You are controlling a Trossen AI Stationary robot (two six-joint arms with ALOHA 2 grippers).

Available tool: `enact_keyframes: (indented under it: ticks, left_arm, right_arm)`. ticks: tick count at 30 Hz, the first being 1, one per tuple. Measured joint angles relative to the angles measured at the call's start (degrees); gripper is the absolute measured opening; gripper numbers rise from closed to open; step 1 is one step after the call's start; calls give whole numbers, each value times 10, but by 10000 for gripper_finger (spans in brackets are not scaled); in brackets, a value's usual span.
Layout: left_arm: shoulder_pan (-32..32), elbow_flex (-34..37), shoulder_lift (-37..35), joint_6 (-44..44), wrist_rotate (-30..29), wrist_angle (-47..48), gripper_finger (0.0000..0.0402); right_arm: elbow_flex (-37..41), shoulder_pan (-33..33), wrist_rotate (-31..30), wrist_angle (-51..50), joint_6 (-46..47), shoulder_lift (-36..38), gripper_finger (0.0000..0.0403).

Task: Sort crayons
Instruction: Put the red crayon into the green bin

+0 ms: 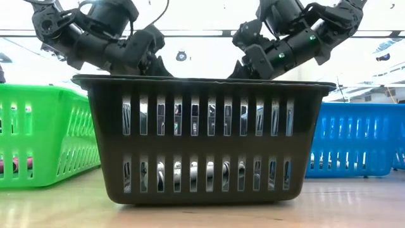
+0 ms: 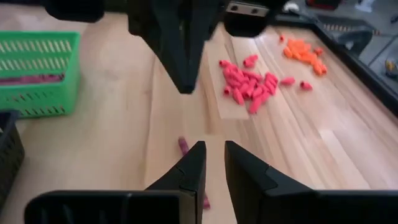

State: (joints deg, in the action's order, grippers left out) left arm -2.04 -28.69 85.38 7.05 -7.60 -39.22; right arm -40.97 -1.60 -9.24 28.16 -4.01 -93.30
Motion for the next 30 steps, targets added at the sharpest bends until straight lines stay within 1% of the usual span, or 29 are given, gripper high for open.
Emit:
enact_keyframes:
  ticks: [2, 4, 7, 11, 15, 19, 24, 27, 30]
  left_arm:
    - [0, 0, 0, 24, -1, 31, 22]
    - [0, 0, 0, 27, -3, 62, 39]
    - [4, 0, 10, 39, -13, 62, 74]
    - [22, -5, 56, 77, -15, 58, 124]
    - [22, -30, 108, 82, -6, 57, 152]
    - [18, -60, 155, 82, -6, 59, 157]
    - [18, -74, 199, 81, -6, 61, 157]
    - [21, -75, 210, 90, -8, 54, 155]
    - [21, -77, 211, 91, -9, 62, 138]
  right_arm:
    - [0, 7, 0, -22, 7, 5, 68]
    - [0, 15, 0, -37, 13, 7, 72]
    - [0, 21, 4, -44, 20, 7, 86]
    - [0, 22, 16, -50, 30, 7, 114]
    - [0, 21, 17, -53, 29, 7, 138]
    - [0, 21, 19, -55, 27, 7, 147]
    - [0, 19, 34, -58, 25, 7, 148]
    - [0, 20, 35, -60, 24, 7, 149]
    - [0, 19, 35, -60, 23, 7, 149]
